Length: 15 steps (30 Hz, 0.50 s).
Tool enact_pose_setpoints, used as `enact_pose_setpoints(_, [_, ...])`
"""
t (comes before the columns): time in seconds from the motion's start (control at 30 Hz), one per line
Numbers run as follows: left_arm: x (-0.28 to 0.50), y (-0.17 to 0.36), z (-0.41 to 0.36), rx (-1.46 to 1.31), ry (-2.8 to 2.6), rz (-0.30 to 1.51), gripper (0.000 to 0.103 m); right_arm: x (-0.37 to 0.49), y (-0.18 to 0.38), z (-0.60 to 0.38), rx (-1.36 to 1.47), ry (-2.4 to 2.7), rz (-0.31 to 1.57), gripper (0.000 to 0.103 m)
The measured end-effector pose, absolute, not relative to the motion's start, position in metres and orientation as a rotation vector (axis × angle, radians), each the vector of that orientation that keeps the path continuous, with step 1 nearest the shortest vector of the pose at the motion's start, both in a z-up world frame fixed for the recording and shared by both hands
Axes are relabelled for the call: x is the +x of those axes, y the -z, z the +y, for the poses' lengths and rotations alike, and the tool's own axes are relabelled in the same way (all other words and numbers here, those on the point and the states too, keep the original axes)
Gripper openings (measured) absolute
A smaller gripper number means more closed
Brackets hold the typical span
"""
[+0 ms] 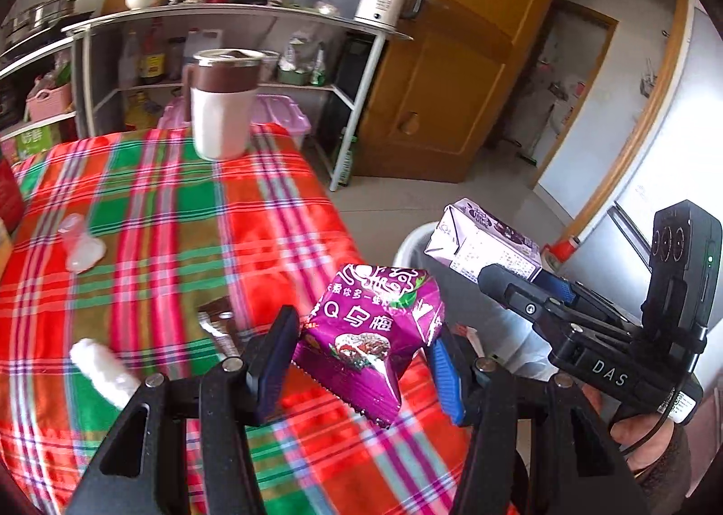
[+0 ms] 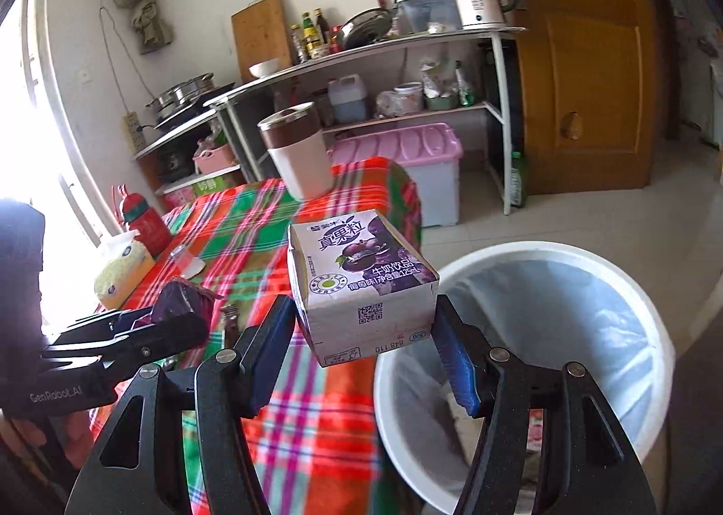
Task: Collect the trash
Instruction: 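Carry the snack bag and milk carton over the bin and open both tools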
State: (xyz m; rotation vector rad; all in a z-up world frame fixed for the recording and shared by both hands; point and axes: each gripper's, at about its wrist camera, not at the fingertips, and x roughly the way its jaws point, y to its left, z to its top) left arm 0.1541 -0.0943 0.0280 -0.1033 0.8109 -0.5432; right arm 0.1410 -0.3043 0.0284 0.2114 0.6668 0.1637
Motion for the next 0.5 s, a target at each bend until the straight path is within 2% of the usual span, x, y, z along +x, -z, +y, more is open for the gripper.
enact_pose_setpoints(0.5, [0.155,-0.011,-0.189,-0.041,0.666,0.899,0.057,0.115,0.004,-0.388,0.259,0.042,0.745,0.062])
